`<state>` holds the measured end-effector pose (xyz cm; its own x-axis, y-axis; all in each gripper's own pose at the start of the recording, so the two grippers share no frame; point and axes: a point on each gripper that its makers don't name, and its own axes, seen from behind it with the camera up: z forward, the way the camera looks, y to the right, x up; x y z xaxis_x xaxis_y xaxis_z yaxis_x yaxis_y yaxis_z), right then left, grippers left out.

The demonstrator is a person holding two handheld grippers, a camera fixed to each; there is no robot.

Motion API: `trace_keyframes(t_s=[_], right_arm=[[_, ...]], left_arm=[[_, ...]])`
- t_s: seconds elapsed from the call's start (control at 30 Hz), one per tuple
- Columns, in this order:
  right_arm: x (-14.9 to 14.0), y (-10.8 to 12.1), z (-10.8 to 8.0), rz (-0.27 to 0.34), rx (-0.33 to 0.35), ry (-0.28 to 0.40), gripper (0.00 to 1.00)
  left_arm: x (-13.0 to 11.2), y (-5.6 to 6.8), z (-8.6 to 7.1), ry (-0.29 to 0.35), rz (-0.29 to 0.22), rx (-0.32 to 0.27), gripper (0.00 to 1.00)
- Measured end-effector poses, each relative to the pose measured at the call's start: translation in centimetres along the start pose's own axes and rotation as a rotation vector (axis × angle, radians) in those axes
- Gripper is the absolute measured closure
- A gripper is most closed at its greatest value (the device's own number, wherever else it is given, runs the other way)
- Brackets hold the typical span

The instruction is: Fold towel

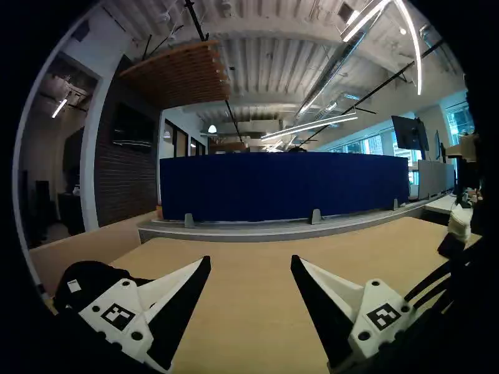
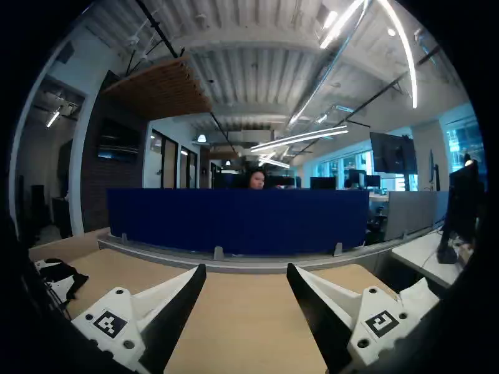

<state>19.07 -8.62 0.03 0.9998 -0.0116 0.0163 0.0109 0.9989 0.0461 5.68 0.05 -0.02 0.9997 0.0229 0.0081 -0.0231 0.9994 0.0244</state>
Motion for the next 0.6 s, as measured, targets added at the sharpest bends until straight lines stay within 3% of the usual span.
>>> trace_keyframes(t_s=[0.6], right_arm=[[-2.1,-1.3,0.6,-0.007,0.009,-0.015,0.0]], left_arm=[[-4.2,-0.8,0.6,-0.009,-0.031,0.012,0.05]])
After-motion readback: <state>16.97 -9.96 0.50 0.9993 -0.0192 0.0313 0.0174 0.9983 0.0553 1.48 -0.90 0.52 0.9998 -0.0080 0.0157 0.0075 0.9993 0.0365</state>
